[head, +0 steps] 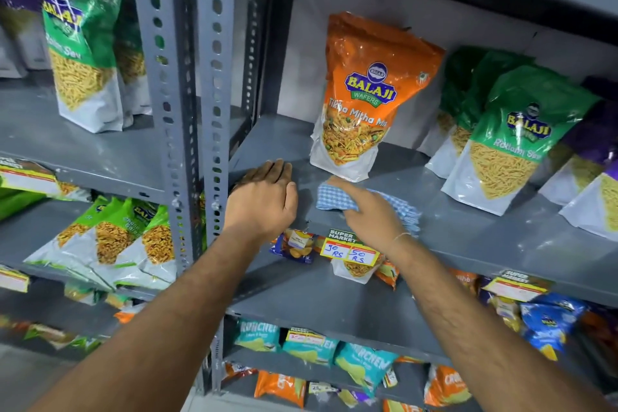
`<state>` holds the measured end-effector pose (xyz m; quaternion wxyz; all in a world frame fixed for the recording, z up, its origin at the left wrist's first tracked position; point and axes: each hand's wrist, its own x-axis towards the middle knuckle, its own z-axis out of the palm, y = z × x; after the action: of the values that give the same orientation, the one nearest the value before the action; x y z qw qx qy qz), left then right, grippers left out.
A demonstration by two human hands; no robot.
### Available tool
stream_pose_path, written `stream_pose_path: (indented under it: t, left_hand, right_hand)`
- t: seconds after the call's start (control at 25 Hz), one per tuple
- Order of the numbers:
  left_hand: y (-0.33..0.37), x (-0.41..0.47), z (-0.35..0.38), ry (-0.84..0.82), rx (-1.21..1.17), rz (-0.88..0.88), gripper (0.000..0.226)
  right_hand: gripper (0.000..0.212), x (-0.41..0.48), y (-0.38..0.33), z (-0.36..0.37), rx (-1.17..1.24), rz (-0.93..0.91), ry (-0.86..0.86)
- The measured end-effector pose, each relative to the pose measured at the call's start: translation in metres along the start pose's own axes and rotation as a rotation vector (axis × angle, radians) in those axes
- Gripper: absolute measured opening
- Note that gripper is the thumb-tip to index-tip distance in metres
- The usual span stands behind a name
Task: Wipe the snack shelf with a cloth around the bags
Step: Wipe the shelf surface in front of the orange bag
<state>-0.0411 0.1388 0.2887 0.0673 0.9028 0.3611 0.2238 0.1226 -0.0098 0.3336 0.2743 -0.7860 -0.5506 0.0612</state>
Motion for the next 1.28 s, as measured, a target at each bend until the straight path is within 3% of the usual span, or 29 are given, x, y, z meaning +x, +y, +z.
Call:
stream_pose_path:
  t: [0.16,0.24,0.36,0.48,0.64,0.72,0.8,0.92,1.12,1.28]
  left_hand:
    - [-0.001,-0.003,-0.001,-0.012,-0.001,0.016,0.066]
    - [-0.001,-0.002,-0.001,-0.001,0.006,0.023,0.065]
    - [-0.001,0.000,0.000,0.007,0.010,0.004,0.061]
    - [-0.001,0.001,0.000,0.003,0.016,0.014,0.062]
    - [-0.001,0.000,0.000,0.004,0.019,0.019,0.061]
    - [0.000,-0.001,0.001,0.004,0.018,0.028,0.061]
    - [-0.001,0.001,0.000,0.002,0.019,0.025,0.062]
    - [-0.002,0.003,0.001,0.004,0.023,0.017,0.063]
    - [-0.003,0.000,0.003,-0.004,0.018,0.025,0.064]
    - [-0.002,0.000,0.002,0.003,0.003,0.024,0.065]
  right_hand:
    - [0.067,0.001,0.004,-0.013,0.248,-0.055,-0.212]
    - [0.063,0.000,0.019,-0.035,0.316,-0.023,-0.123]
    - [0.061,0.010,0.038,-0.043,0.228,0.026,0.000]
    - [0.066,0.013,0.041,-0.018,0.093,-0.001,-0.144]
    - [0.085,-0.018,0.015,-0.018,0.171,-0.137,-0.360]
    - [0.076,-0.044,0.016,-0.029,0.292,-0.152,-0.434]
    - [0.062,-0.050,0.020,-0.050,0.404,-0.094,-0.236]
    - [0.063,-0.018,0.037,-0.060,0.284,0.030,0.110]
    - [0.062,-0.002,0.028,-0.009,0.028,0.116,0.047]
    - [0.074,-0.003,-0.013,0.019,0.060,-0.075,-0.049]
